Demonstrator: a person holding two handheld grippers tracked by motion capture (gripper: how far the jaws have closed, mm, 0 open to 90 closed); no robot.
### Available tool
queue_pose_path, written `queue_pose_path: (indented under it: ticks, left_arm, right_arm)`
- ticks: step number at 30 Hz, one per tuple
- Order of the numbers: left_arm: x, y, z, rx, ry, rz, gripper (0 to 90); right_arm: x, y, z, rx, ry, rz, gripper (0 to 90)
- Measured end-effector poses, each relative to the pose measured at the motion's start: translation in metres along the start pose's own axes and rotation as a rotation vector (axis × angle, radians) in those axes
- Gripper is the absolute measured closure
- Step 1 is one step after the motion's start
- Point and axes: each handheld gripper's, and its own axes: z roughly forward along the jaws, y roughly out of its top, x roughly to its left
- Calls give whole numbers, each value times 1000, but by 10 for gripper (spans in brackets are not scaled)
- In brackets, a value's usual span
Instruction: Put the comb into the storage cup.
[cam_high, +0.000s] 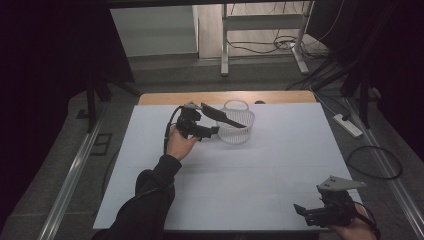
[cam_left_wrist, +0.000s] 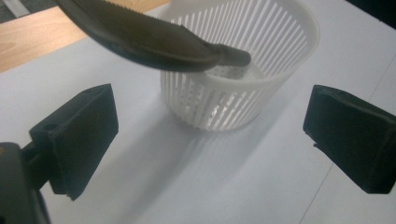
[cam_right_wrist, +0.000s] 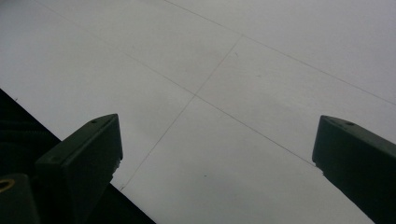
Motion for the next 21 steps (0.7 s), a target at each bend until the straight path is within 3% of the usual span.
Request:
queue_pose_path:
  ticks: [5, 21]
  left_arm:
    - [-2, -4, -2, 5, 12, 24, 29]
    - [-7, -12, -14, 14, -8, 49, 0]
  right_arm:
    - [0, 0, 0, 0, -1, -1, 20]
    - [0, 0, 0, -3, -3, 2, 17]
